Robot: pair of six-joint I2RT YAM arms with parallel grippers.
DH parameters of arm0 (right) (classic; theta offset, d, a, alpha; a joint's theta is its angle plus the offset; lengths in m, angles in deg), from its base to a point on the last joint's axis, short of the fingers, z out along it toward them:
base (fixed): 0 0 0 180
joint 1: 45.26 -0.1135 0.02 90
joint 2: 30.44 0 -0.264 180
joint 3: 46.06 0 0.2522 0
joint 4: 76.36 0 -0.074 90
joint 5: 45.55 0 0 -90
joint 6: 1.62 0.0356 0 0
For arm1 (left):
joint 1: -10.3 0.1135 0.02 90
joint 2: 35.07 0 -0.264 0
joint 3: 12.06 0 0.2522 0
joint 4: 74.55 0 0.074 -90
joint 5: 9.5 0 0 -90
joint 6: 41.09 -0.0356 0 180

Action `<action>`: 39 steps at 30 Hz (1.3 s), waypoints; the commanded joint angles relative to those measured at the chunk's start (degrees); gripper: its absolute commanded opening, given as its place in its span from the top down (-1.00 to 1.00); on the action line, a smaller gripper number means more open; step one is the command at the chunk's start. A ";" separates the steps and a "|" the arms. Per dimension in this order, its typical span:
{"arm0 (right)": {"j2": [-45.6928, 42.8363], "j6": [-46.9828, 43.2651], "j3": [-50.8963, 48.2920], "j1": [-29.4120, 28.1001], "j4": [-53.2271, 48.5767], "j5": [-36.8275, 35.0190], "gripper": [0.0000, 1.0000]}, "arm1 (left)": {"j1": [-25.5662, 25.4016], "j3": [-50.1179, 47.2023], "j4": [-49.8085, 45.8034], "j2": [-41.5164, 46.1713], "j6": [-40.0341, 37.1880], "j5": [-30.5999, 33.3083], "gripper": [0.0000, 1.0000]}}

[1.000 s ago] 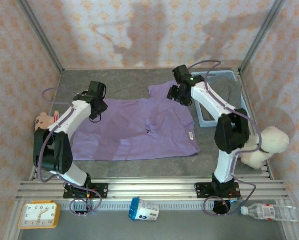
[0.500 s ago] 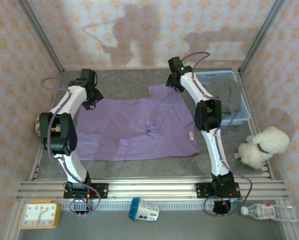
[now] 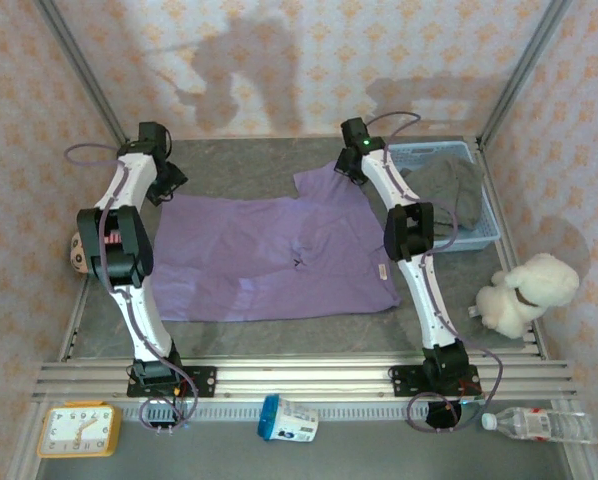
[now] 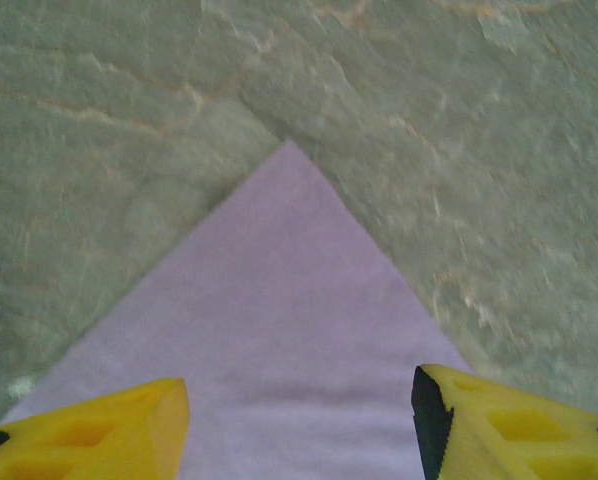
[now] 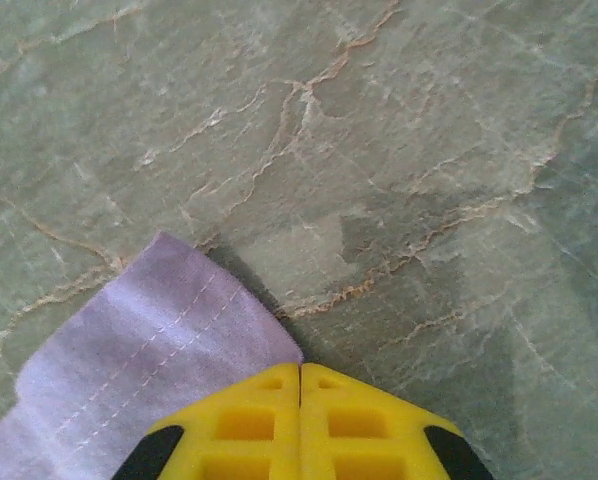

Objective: Fold and stack the mixed laundry pile

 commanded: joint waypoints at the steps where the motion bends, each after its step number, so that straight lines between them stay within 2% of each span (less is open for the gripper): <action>1: -0.18 -0.46 -1.28 -0.18 -1.75 1.31 1.00 | 1.58 5.89 -5.68 -5.14 -0.38 0.71 -0.22; 6: -3.77 -0.46 -3.52 -0.18 -0.53 2.27 1.00 | 2.02 13.20 -8.08 -12.09 0.83 1.21 -0.20; 14: -5.17 0.14 -4.48 -0.18 -0.95 5.16 1.00 | 1.85 17.89 -8.06 -19.48 4.60 -1.39 -0.12; 17: -5.41 0.31 -4.47 -0.18 -1.26 5.34 1.00 | 1.74 18.13 -9.32 -21.13 4.56 -0.46 0.07; 20: -6.27 0.66 -4.45 0.06 -0.68 5.43 1.00 | 1.57 17.46 -9.40 -21.67 4.14 -0.57 0.42; 21: -6.76 0.94 -4.41 0.21 -0.52 5.42 1.00 | 1.59 17.58 -9.48 -21.67 4.11 -0.84 0.62; 22: -7.27 1.28 -4.44 0.47 -0.37 5.41 1.00 | 1.61 17.53 -9.48 -21.37 4.11 -1.09 0.80; 23: -7.89 1.60 -4.49 0.73 -0.18 5.74 1.00 | 1.62 17.47 -9.46 -20.96 4.11 -1.17 0.85; 30: -16.40 1.48 -8.02 2.01 -0.51 9.55 1.00 | 1.47 14.43 -8.95 -15.18 1.78 -2.06 0.93; 31: -18.40 1.30 -9.88 2.01 -0.70 9.72 1.00 | 1.49 13.07 -8.61 -13.77 1.36 -2.40 1.00; 39: -34.94 1.02 -31.26 1.80 2.37 13.84 1.00 | 1.50 0.82 -5.94 -1.01 -0.58 -3.16 1.00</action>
